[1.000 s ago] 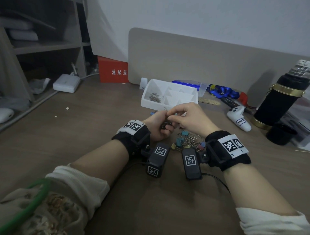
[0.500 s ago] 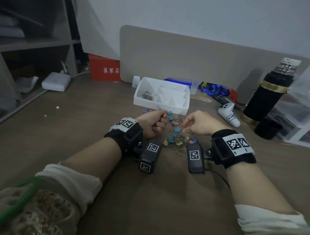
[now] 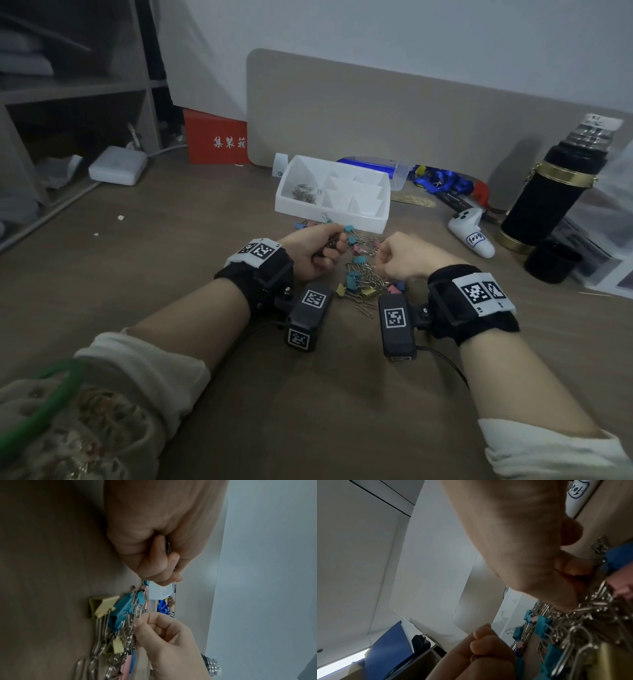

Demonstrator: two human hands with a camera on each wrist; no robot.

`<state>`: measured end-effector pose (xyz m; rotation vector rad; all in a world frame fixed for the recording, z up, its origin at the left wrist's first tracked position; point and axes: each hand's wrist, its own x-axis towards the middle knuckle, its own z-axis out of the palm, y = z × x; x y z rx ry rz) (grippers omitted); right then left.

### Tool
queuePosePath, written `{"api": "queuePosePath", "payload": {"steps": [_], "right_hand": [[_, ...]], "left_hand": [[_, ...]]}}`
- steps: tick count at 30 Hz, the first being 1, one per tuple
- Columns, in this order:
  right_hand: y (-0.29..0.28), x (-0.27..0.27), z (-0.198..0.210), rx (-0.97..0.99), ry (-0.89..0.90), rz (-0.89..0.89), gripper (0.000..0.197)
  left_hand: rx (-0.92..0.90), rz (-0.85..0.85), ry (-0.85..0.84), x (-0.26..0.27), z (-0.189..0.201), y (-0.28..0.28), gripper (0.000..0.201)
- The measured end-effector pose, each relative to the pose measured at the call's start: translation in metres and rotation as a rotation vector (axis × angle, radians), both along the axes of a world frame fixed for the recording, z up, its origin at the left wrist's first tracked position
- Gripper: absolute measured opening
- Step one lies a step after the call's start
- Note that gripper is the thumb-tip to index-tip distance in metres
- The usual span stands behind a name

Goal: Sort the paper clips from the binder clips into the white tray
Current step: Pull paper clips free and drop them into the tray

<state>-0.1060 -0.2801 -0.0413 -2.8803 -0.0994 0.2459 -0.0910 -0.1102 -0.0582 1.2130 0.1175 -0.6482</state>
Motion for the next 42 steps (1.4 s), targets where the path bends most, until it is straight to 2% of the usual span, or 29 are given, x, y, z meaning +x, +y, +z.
{"api": "queuePosePath", "payload": {"steps": [6, 13, 18, 22, 26, 29, 32, 36, 42], "right_hand": [[0.004, -0.005, 0.003, 0.025, -0.059, 0.003, 0.006], [0.004, -0.006, 0.003, 0.017, -0.101, -0.020, 0.012], [0.001, 0.006, 0.001, 0.048, -0.305, -0.065, 0.006], [0.001, 0.006, 0.002, 0.200, -0.463, -0.055, 0.009], [0.010, 0.000, 0.007, 0.396, -0.531, 0.056, 0.010], [0.019, -0.006, 0.012, 0.495, -0.533, 0.141, 0.008], [0.026, -0.012, 0.013, 0.548, -0.453, 0.209, 0.007], [0.031, -0.015, 0.011, 0.506, -0.388, 0.251, 0.007], [0.030, -0.012, 0.007, 0.434, -0.385, 0.258, 0.009]], "left_hand": [[-0.002, 0.011, -0.009, 0.000, 0.000, 0.000, 0.032], [-0.010, 0.008, 0.008, 0.000, 0.000, 0.000, 0.032], [-0.033, 0.000, 0.034, 0.001, 0.000, 0.001, 0.032], [-0.060, -0.006, 0.075, 0.000, 0.001, 0.001, 0.036], [-0.063, -0.042, 0.119, 0.000, 0.001, 0.002, 0.038], [-0.070, -0.075, 0.163, 0.002, -0.001, 0.002, 0.042], [-0.057, -0.139, 0.138, 0.004, -0.002, 0.000, 0.040], [-0.016, -0.183, 0.076, 0.002, 0.001, -0.002, 0.029], [-0.029, -0.103, 0.053, 0.004, -0.002, 0.000, 0.030]]}}
